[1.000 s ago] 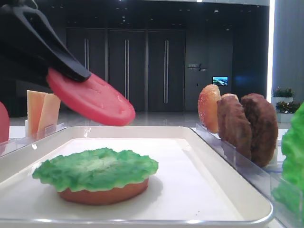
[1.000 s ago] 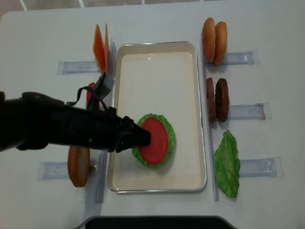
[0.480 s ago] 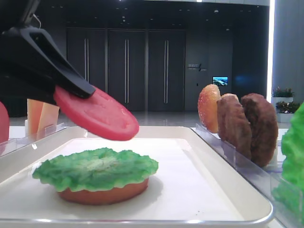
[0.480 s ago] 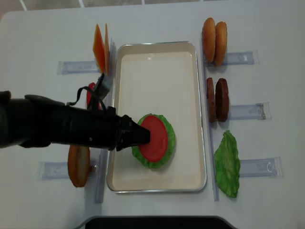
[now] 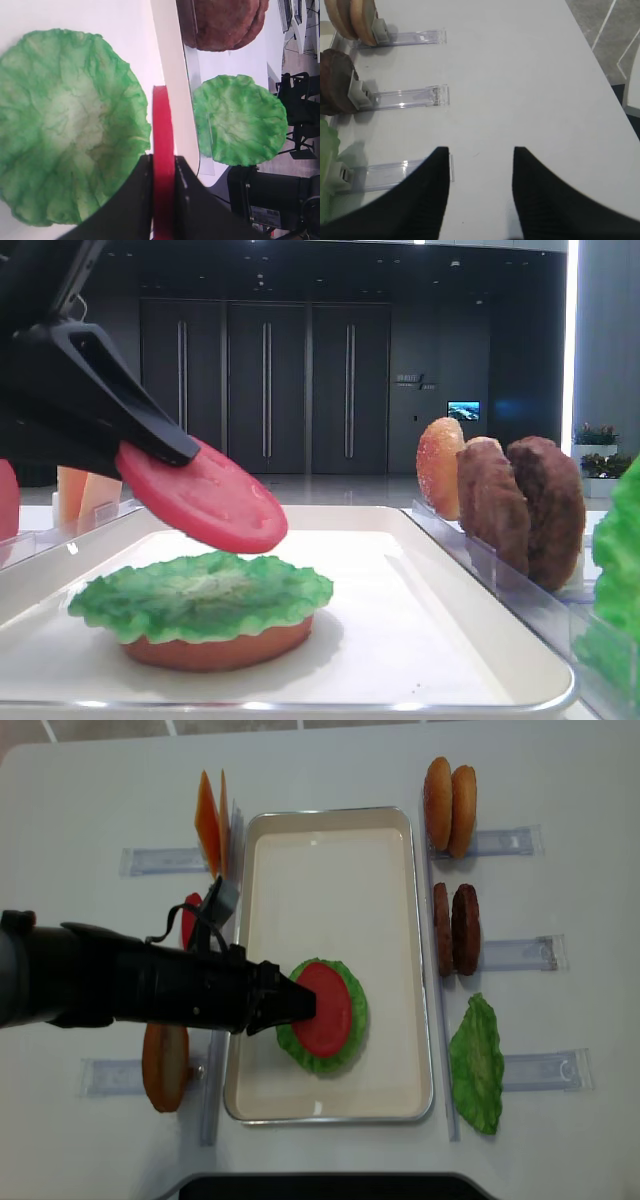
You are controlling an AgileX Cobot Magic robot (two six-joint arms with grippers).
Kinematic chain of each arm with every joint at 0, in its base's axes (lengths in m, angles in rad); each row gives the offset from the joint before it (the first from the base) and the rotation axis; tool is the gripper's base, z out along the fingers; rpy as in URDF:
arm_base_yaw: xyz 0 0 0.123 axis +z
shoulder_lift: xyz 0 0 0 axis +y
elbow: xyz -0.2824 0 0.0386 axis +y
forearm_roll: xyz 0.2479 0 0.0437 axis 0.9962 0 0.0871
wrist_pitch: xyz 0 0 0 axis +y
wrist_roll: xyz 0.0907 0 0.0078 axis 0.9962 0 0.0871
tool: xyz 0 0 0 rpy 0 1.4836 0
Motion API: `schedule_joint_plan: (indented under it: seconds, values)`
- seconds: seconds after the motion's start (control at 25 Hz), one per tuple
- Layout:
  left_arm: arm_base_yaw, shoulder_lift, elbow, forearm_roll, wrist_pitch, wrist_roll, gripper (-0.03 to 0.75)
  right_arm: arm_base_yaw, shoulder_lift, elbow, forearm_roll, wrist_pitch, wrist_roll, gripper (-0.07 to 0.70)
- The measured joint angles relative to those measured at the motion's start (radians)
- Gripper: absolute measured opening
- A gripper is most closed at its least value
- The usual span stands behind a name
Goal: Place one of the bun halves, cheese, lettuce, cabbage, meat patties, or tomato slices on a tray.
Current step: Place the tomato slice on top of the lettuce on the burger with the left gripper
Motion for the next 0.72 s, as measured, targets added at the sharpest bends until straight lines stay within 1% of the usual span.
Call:
schedule_joint_plan:
  seconds: [0.28, 0.6, 0.72]
  values:
    - [0.0, 0.0, 0.0, 0.011, -0.002, -0.004, 0.057, 0.0, 0.0, 0.0, 0.0, 0.0, 0.0, 0.29]
    - [0.0, 0.0, 0.0, 0.025, -0.029, -0.008, 0.057, 0.0, 0.0, 0.0, 0.0, 0.0, 0.0, 0.29]
    - [0.0, 0.0, 0.0, 0.025, -0.048, -0.008, 0.057, 0.0, 0.0, 0.0, 0.0, 0.0, 0.0, 0.29]
